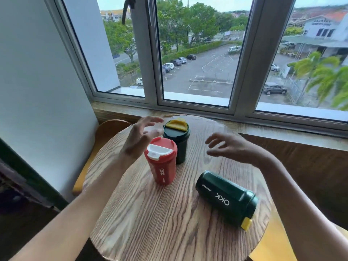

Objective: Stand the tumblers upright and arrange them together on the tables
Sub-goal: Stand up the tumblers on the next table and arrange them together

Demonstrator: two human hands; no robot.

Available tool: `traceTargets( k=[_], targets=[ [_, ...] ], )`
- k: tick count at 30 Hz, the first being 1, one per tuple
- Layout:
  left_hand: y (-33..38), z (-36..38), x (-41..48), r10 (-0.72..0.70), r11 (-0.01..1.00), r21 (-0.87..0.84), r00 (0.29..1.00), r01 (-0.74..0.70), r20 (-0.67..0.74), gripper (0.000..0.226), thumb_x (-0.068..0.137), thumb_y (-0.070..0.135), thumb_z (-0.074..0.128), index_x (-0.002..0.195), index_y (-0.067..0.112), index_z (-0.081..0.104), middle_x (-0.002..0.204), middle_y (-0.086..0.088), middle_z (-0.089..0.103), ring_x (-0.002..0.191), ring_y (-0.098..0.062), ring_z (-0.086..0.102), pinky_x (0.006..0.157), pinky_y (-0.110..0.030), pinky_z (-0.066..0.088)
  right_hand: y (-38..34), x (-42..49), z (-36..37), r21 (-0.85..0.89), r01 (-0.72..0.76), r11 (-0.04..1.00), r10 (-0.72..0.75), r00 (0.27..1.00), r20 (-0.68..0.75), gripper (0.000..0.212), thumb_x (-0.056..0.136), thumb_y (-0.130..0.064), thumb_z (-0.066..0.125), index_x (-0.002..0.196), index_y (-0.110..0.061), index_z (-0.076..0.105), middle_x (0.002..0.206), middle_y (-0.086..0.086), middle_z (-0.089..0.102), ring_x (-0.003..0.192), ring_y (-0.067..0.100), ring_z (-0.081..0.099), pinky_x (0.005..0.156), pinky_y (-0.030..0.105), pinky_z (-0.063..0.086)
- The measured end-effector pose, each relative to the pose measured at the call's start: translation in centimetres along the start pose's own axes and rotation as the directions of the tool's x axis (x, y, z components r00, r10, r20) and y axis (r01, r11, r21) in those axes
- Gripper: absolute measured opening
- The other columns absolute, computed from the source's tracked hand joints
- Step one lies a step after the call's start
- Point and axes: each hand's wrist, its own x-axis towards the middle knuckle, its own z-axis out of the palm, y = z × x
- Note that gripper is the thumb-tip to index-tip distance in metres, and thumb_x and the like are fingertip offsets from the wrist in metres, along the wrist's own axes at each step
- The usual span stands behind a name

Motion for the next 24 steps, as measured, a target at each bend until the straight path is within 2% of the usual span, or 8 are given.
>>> traceTargets(
  k=[2,6,8,11,14,18,22,24],
  targets=[
    [0.6,0.1,1.1,0.011,0.995,0.094,0.991,-0.024,0.131,0.044,0.073,0.037,0.060,0.116,0.029,0.064,0.135,-0.003,0.054,0.128,-0.018,0.046,0.100,-0.037,0.037,0.5,-2.4,0.3,-0.085,-0.086,0.993,0.096,0.989,0.113,0.035,0.085,-0.041,0.068,0.115,-0.027,0.059,0.113,-0.005,0.062,0.100,0.007,0.062,0.086,0.025,0.053],
    [1.2,0.9,2.1,0.034,0.966,0.237,0.955,-0.107,0.293,0.047,0.075,0.035,0.062,0.121,0.025,0.065,0.136,-0.001,0.052,0.124,-0.016,0.044,0.098,-0.030,0.030,1.2,-6.1,1.3,-0.157,-0.219,0.963,0.242,0.959,0.149,0.049,0.079,-0.052,0.070,0.120,-0.029,0.057,0.116,-0.008,0.061,0.105,0.010,0.061,0.094,0.034,0.053],
    [1.0,1.2,2.5,0.058,0.959,0.248,0.952,-0.136,0.300,0.037,0.083,0.030,0.064,0.120,0.023,0.065,0.130,0.002,0.051,0.120,-0.014,0.044,0.097,-0.030,0.032,1.3,-7.8,1.8,-0.119,-0.261,0.958,0.279,0.945,0.171,0.055,0.077,-0.055,0.070,0.124,-0.033,0.052,0.122,-0.008,0.058,0.108,0.011,0.060,0.093,0.033,0.055],
    [0.6,1.5,3.4,0.079,0.963,0.228,0.959,-0.145,0.274,0.027,0.090,0.030,0.058,0.114,0.023,0.068,0.122,0.005,0.053,0.117,-0.016,0.050,0.100,-0.038,0.041,1.3,-9.8,2.3,-0.093,-0.284,0.954,0.298,0.935,0.192,0.072,0.073,-0.054,0.075,0.133,-0.035,0.041,0.128,-0.006,0.050,0.110,0.012,0.057,0.090,0.024,0.054],
    [0.6,1.7,4.4,0.127,0.952,0.247,0.967,-0.182,0.221,0.019,0.093,0.020,0.059,0.105,0.018,0.073,0.116,-0.001,0.060,0.110,-0.021,0.056,0.097,-0.039,0.045,1.4,-10.7,2.9,-0.111,-0.305,0.946,0.322,0.926,0.199,0.089,0.069,-0.049,0.082,0.140,-0.033,0.031,0.133,-0.002,0.050,0.114,0.014,0.057,0.096,0.027,0.053],
    [0.8,1.9,4.8,0.160,0.920,0.324,0.967,-0.218,0.198,0.015,0.086,0.015,0.068,0.099,0.017,0.076,0.110,-0.003,0.064,0.100,-0.021,0.059,0.082,-0.030,0.043,1.5,-10.6,3.4,-0.081,-0.317,0.945,0.325,0.939,0.113,0.086,0.066,-0.041,0.085,0.133,-0.033,0.031,0.126,0.002,0.055,0.110,0.015,0.060,0.094,0.033,0.055],
    [1.0,2.0,4.7,0.162,0.919,0.332,0.971,-0.213,0.175,0.015,0.083,0.012,0.071,0.096,0.017,0.077,0.104,-0.002,0.064,0.097,-0.019,0.059,0.081,-0.026,0.038,0.7,-9.7,3.0,-0.137,-0.266,0.954,0.262,0.964,-0.049,0.088,0.063,-0.039,0.085,0.130,-0.035,0.029,0.121,0.000,0.051,0.109,0.018,0.057,0.092,0.039,0.055],
    [1.2,1.9,4.6,0.164,0.919,0.329,0.969,-0.219,0.186,0.016,0.082,0.011,0.072,0.095,0.018,0.077,0.103,-0.003,0.064,0.096,-0.020,0.059,0.082,-0.028,0.041,0.0,-8.7,2.5,-0.103,-0.209,0.972,0.197,0.974,-0.110,0.086,0.061,-0.035,0.085,0.127,-0.036,0.029,0.119,-0.002,0.047,0.108,0.020,0.056,0.083,0.042,0.059]
  ],
)
